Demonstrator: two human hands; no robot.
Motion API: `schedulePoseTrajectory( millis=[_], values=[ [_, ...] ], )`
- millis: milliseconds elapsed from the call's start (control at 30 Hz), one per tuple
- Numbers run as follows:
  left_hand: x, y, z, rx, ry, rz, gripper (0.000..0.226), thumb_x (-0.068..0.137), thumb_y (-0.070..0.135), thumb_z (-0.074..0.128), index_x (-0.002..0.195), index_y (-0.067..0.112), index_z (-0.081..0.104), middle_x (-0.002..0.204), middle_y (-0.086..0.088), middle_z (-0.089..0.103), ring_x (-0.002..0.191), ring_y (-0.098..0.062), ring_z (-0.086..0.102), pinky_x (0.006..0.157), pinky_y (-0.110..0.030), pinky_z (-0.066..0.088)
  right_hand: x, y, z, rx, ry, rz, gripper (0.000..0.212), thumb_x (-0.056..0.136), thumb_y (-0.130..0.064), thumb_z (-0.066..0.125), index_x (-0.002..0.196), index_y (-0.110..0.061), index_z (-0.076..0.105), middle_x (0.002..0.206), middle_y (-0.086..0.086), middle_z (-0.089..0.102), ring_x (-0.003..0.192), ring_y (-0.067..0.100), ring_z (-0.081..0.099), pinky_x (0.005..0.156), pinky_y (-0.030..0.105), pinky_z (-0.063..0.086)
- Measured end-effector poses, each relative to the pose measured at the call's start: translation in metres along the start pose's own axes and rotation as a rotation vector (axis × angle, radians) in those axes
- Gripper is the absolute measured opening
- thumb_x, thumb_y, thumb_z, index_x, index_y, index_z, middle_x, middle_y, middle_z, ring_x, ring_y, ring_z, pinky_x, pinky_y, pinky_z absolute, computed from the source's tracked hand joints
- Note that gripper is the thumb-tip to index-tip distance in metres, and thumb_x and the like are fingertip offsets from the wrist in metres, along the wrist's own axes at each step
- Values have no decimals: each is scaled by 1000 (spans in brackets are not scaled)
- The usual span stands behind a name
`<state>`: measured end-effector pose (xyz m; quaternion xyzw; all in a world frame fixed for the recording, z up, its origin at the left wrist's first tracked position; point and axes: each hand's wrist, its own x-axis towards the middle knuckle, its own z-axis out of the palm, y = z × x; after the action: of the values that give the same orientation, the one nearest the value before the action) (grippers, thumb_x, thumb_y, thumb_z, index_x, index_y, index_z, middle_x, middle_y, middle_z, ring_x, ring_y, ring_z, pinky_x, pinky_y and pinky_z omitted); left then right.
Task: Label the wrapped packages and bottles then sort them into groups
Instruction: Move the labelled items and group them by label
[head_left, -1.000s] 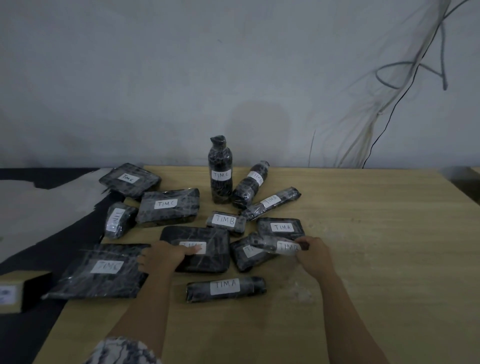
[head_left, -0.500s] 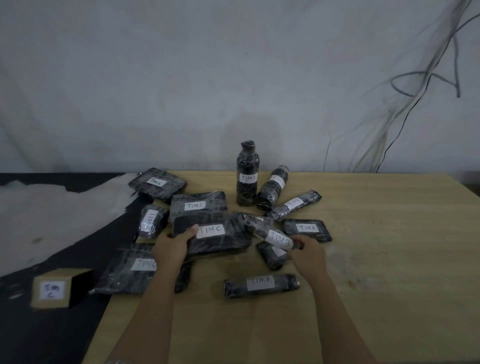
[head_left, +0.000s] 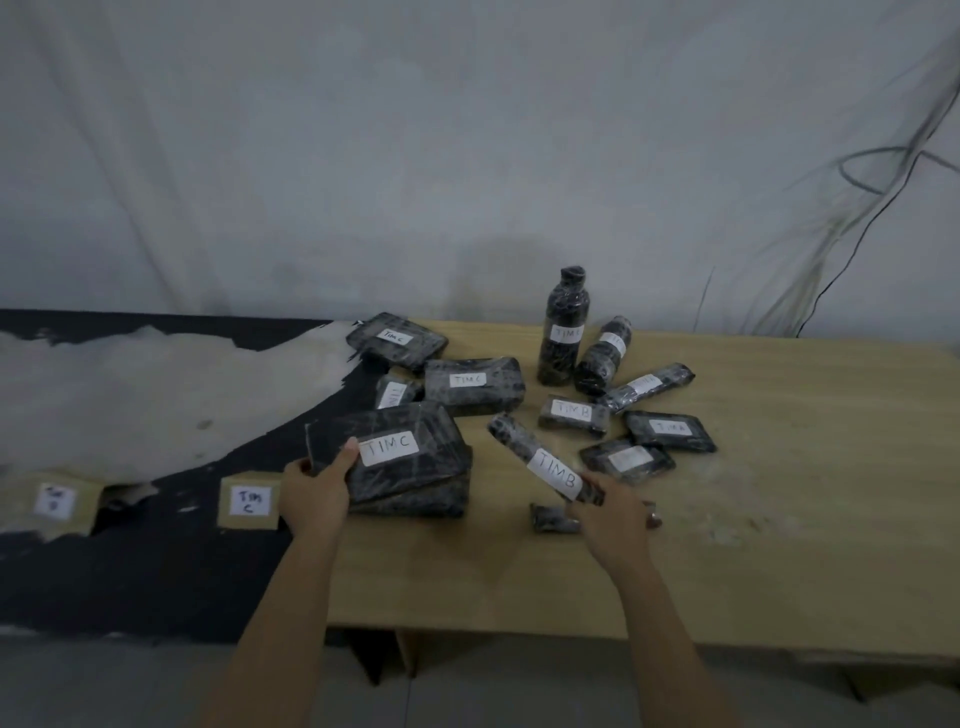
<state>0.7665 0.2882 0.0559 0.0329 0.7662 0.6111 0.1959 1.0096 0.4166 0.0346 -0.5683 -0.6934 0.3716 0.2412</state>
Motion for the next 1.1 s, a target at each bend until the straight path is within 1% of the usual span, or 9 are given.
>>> schedulePoseTrajectory(
  millis=[167,333,500,600,767,867,967,1033,1100],
  values=[
    [27,4,-52,-75,50,-20,56,85,34,67,126,0,51,124,-13,56,112,-32,54,85,-34,43,-31,-23,37,-27,-29,-28,30,78,-2,66,108,-8,65,99,13,64,83,24,57,66,29,44],
    [90,7,-94,-28,66,-9,57,81,45,68,118,2,57,116,-16,61,103,-33,59,84,-37,49,-25,-71,92,-2,-79,-64,36,78,-5,67,113,-11,64,103,11,63,84,22,57,57,21,40],
    [168,10,-111,21,-21,-6,52,85,41,65,117,1,56,110,-13,61,101,-32,58,81,-35,47,-12,-131,164,28,-47,-69,38,74,-2,68,111,-11,67,102,9,67,86,21,60,69,28,47],
    [210,11,-108,106,-120,7,52,86,43,63,115,1,57,111,-17,63,98,-33,59,80,-37,49,-4,-164,206,16,-34,-80,37,78,1,65,114,-7,66,103,10,67,81,17,55,56,14,40],
    [261,3,-107,199,-276,-51,45,88,44,60,109,5,56,104,-17,63,91,-35,61,78,-45,55,2,-197,256,-28,-10,-29,34,81,-3,66,115,-5,62,112,15,61,90,23,53,70,30,41],
    [280,-2,-108,232,-374,-90,42,88,41,60,108,5,56,104,-17,63,92,-36,61,78,-49,56,5,-207,273,-47,2,-3,36,82,-3,66,117,-7,61,116,14,56,96,24,53,75,28,42],
    [286,2,-115,345,-418,-40,42,92,33,56,111,-4,60,102,-19,64,88,-32,61,77,-38,52,8,-216,292,-78,-15,13,40,82,-7,65,122,-12,59,120,11,56,100,25,55,78,28,44],
    [289,8,-120,442,-347,49,46,97,34,47,120,-5,56,117,-21,59,103,-34,57,85,-35,45,11,-226,304,-107,-35,-1,40,83,-8,64,122,-13,59,120,11,55,99,25,56,80,29,46],
    [291,16,-130,340,-287,171,48,98,35,43,133,2,46,137,-17,46,123,-32,46,102,-38,37,12,-239,317,-142,-40,-39,41,83,-7,63,124,-11,58,120,10,52,102,25,54,81,26,42]
  ],
)
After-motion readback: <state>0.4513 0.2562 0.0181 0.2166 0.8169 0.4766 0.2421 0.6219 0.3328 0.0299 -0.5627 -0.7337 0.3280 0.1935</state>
